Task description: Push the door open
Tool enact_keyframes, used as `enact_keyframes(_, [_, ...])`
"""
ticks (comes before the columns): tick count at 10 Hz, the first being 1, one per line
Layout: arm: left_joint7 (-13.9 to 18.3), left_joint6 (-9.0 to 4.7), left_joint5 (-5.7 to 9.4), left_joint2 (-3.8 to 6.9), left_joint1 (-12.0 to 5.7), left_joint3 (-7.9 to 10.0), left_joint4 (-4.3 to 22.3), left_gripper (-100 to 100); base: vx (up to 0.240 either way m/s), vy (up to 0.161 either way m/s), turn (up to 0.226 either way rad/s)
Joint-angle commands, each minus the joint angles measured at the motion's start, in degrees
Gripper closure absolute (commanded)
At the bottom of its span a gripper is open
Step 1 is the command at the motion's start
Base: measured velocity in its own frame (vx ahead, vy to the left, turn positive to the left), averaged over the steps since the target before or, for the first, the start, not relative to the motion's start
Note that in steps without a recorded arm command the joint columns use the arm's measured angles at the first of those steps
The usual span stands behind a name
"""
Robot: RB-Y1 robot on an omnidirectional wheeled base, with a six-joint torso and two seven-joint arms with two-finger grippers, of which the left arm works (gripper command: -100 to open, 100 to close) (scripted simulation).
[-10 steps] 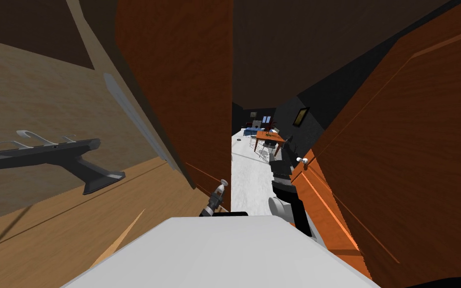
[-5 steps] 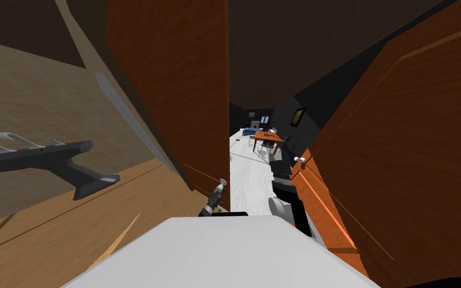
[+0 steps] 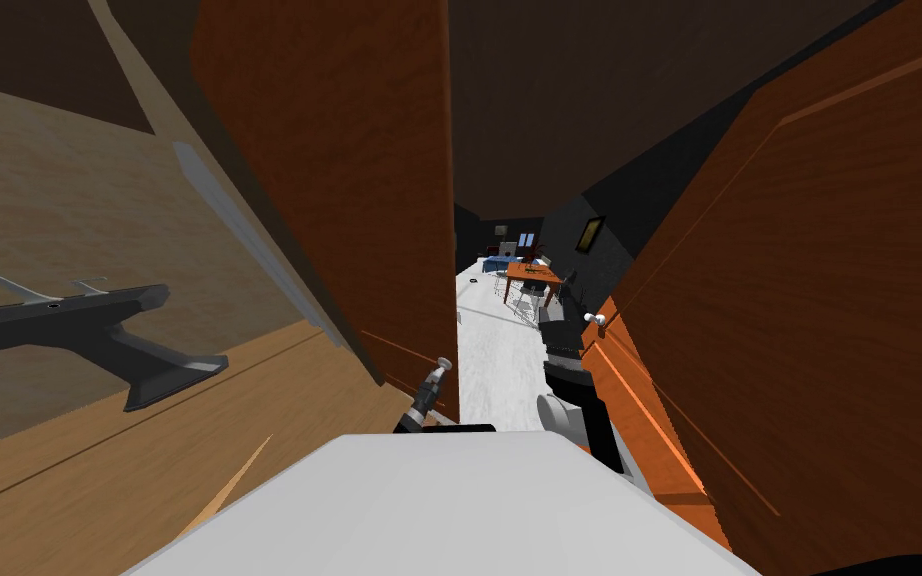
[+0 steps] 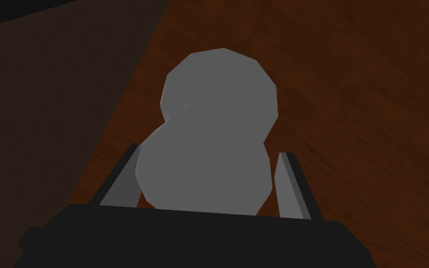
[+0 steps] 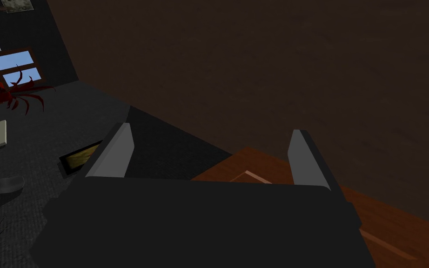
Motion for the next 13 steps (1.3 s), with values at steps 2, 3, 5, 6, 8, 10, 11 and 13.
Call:
enact_keyframes(2, [4.4, -0.41, 3.39, 0.88, -1.32, 1.17, 0.8, 100, 0.033, -0.021, -0.049])
enact_keyframes(3, [5.3, -0.41, 3.39, 0.88, -1.32, 1.17, 0.8, 100, 0.035, -0.019, -0.025])
enact_keyframes(5, [7.6, -0.49, 4.72, 1.07, -1.72, 1.2, 1.2, 100, 0.026, -0.023, -0.026])
enact_keyframes(6, [9.8, -0.59, 6.17, 1.21, -2.15, 1.24, 1.6, 100, 0.019, -0.011, -0.054])
enact_keyframes(8, [12.1, -0.69, 7.62, 1.36, -2.59, 1.27, 2.0, 100, 0.029, -0.004, -0.02])
enact_keyframes(10, [14.6, -0.78, 9.08, 1.5, -3.03, 1.31, 2.4, 100, 0.033, 0.002, -0.017])
enact_keyframes(11, [16.0, -0.88, 10.53, 1.64, -3.46, 1.35, 2.8, 100, 0.044, -0.005, -0.053])
enact_keyframes(13, [11.8, -1.73, 8.4, 2.3, -2.49, 1.74, 2.2, -100, -0.018, -0.03, 0.061])
